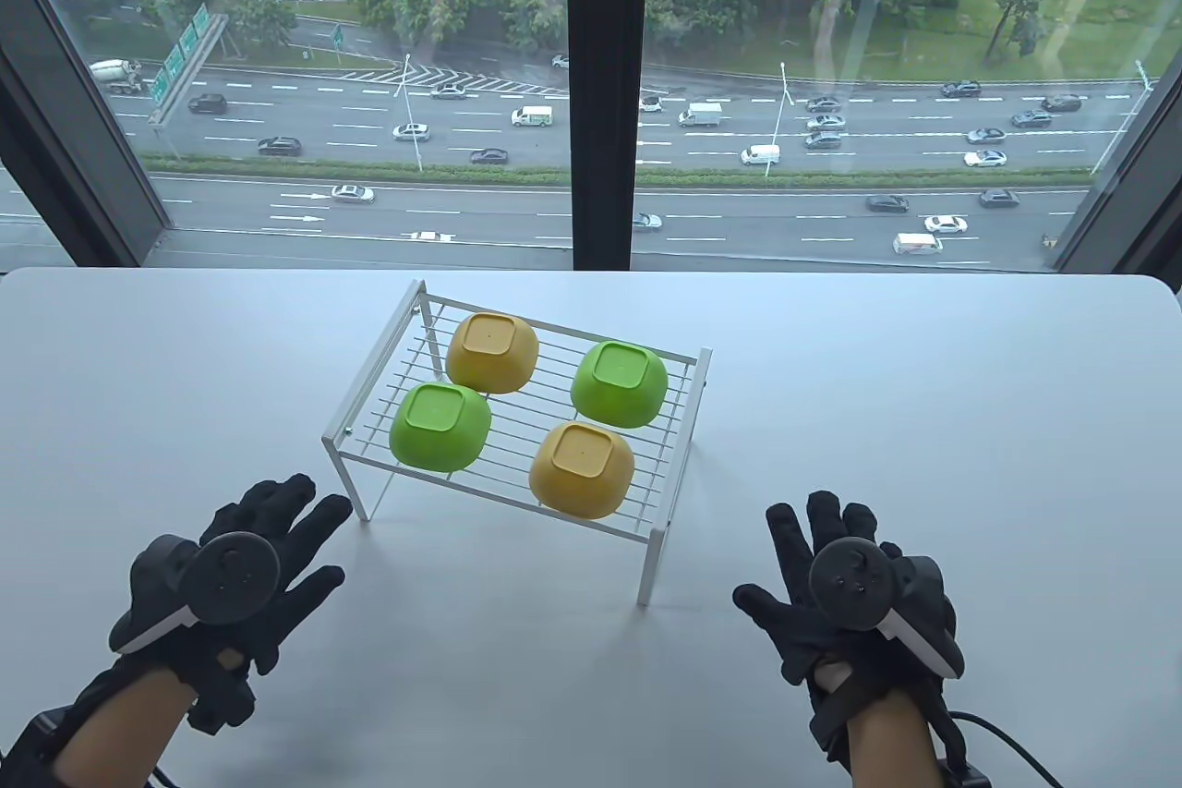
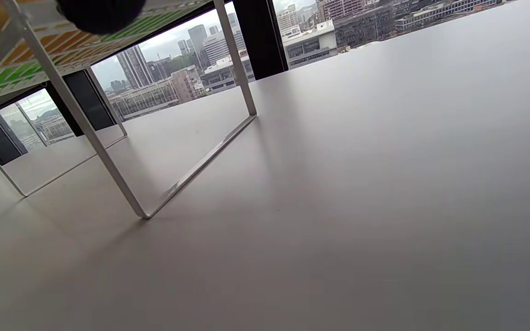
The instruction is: Flip small dish upside down onto kitchen shelf
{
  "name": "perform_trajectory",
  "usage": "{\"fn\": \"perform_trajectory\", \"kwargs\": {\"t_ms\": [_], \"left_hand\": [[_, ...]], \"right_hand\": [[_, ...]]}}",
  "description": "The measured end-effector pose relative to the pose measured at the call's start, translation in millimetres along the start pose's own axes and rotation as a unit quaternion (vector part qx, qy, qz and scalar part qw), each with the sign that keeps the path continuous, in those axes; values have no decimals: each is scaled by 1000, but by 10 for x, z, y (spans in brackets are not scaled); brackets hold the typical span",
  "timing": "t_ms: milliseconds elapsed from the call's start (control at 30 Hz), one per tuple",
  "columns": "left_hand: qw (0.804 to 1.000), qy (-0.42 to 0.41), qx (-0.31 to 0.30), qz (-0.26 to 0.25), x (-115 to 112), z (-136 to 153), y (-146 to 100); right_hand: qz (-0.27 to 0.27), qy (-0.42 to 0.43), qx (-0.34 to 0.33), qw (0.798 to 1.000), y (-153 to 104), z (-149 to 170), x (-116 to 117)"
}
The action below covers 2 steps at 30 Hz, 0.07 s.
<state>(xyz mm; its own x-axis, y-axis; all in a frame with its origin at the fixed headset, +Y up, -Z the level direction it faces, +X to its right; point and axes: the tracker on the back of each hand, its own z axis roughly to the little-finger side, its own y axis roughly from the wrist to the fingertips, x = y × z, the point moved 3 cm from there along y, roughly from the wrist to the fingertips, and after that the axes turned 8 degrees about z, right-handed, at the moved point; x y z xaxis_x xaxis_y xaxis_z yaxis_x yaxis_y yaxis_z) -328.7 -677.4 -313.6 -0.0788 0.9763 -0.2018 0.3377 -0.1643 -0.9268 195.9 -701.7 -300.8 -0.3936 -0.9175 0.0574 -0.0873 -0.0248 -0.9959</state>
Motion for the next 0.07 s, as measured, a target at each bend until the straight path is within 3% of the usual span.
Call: {"fn": "perform_trajectory", "kwargs": {"t_ms": [67], "left_hand": [[1000,-3,-8,6,-2,2,-2]], "right_hand": [[-7,16,-3,1000,21,-9,23]]}}
